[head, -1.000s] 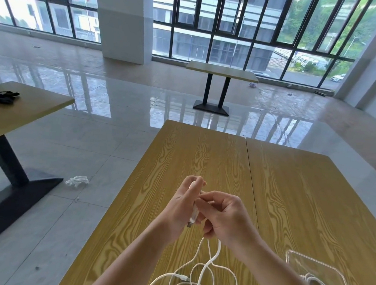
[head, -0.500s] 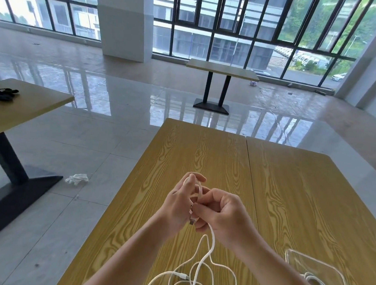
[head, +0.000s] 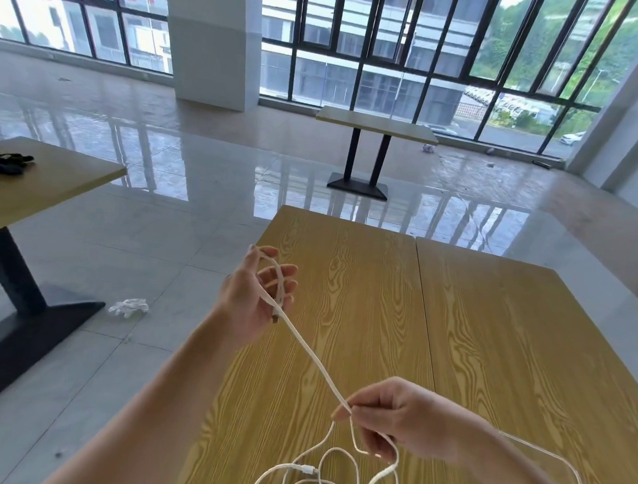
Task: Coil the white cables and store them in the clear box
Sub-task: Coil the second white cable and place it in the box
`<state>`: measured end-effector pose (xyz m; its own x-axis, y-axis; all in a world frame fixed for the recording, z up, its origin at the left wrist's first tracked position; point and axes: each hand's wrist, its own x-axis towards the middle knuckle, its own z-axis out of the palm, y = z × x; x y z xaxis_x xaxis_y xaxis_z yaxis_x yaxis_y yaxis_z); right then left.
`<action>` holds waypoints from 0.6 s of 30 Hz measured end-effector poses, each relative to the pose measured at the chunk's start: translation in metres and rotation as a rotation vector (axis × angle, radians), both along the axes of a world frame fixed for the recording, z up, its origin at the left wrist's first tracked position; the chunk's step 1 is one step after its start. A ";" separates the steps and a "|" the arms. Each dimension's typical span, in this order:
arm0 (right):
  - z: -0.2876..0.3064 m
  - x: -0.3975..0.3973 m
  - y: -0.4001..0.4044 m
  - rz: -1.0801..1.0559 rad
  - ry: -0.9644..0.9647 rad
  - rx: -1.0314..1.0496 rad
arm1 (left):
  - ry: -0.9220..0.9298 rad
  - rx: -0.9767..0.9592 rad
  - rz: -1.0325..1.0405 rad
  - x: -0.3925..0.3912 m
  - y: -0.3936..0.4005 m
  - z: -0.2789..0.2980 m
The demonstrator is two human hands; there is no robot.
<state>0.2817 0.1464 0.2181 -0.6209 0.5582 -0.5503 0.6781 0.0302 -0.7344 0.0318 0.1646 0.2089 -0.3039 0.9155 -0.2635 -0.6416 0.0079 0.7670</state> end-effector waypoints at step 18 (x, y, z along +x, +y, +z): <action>0.016 -0.006 0.022 -0.260 0.137 0.376 | 0.389 -0.002 -0.246 0.021 -0.019 0.001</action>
<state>0.2761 0.1688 0.2342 -0.4870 0.8494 -0.2032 0.5957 0.1529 -0.7885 0.0527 0.1453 0.2095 -0.1540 0.9724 -0.1751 -0.2844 0.1261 0.9504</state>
